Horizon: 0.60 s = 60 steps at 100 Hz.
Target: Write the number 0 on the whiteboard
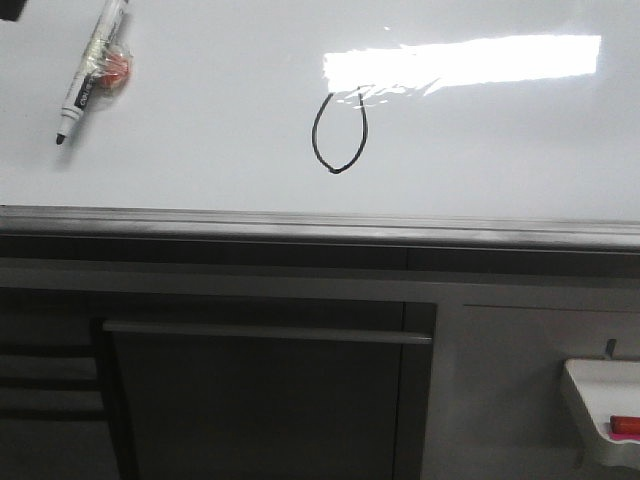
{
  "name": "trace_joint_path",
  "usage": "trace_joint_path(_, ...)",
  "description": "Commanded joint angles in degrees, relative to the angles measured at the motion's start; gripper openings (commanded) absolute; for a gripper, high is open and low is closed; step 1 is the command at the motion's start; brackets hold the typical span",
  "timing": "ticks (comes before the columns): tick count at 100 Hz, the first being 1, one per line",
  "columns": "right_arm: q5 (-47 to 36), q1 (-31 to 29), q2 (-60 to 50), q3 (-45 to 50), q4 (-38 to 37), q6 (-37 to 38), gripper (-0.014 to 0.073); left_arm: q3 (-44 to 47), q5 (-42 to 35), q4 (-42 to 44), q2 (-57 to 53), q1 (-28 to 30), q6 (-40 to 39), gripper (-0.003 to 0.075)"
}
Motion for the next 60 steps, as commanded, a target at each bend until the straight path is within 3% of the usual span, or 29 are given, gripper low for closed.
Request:
trace_joint_path(1,-4.7,-2.9,-1.2,1.5,0.0,3.1,0.0259,-2.8,2.5,2.3,-4.7,0.3,-3.3,0.0344)
trace_joint_path(9,-8.4,-5.0,-2.4,5.0,0.1,6.8,0.0259,-3.1,4.9,7.7,-8.1,0.3,-9.0,0.0344)
trace_joint_path(34,-14.4,-7.0,-8.0,12.5,1.6,17.8,0.0259,-2.7,14.3,29.1,-14.8,3.3,-37.8,0.0344)
trace_joint_path(45,-18.3,-7.0,-12.7,15.5,1.7,17.6,0.0259,-0.3,12.0,28.8,-17.2,4.3,-39.0,0.0344)
trace_joint_path(60,-26.9,-7.0,-21.1,20.8,1.6,14.4,0.0259,5.5,1.1,27.7,-21.8,4.3,-39.0,0.0344)
